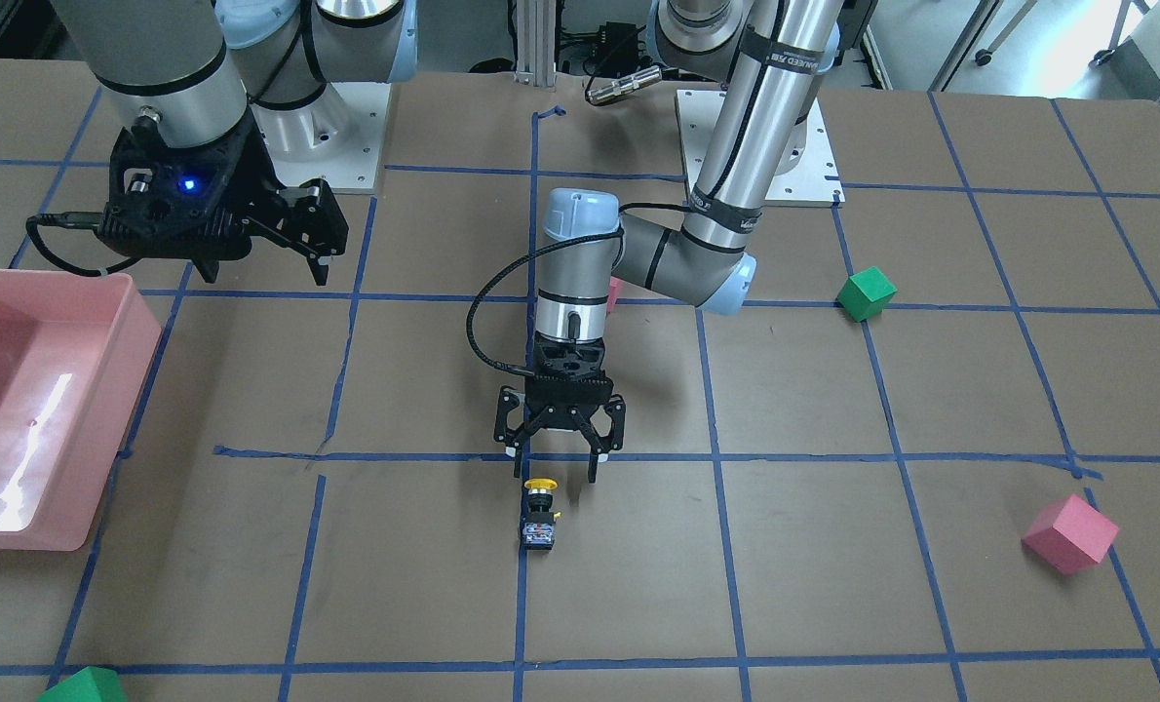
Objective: Align button upright
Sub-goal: 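Lower the left gripper and grasp the button body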
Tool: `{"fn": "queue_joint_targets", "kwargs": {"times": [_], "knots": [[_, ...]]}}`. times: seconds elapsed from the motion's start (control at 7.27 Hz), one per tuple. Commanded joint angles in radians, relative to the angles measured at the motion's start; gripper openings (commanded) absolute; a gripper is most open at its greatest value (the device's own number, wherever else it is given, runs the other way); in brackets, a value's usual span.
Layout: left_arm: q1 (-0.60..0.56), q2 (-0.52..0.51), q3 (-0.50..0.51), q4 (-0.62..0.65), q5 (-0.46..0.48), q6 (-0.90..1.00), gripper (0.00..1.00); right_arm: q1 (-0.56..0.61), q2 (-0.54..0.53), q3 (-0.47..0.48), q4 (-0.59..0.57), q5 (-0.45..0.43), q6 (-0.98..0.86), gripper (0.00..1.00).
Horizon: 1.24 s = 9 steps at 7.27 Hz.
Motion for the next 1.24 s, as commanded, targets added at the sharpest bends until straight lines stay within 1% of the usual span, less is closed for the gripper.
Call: {"fn": "queue_joint_targets", "kwargs": {"times": [0.0,0.41,0.55,0.69,0.96,1.1], "knots": [[0.000,-0.047,0.039,0.020,0.002,0.003,0.92,0.000,0.000,0.001,0.000,0.000,0.001,1.00],[0.000,-0.078,0.047,0.041,-0.006,0.022,0.91,0.000,0.000,0.001,0.000,-0.002,0.001,1.00],[0.000,-0.078,0.045,0.041,-0.009,0.022,0.83,0.000,0.000,0.001,0.000,-0.002,0.001,1.00],[-0.002,-0.078,0.042,0.041,-0.010,0.022,0.67,0.000,0.000,0.001,0.000,-0.002,0.003,1.00],[-0.003,-0.075,0.041,0.041,-0.009,0.037,0.57,0.000,0.000,0.001,0.002,-0.002,0.001,1.00],[-0.005,-0.068,0.039,0.041,-0.010,0.043,0.44,0.000,0.000,0.001,0.002,-0.002,0.003,1.00]]}}
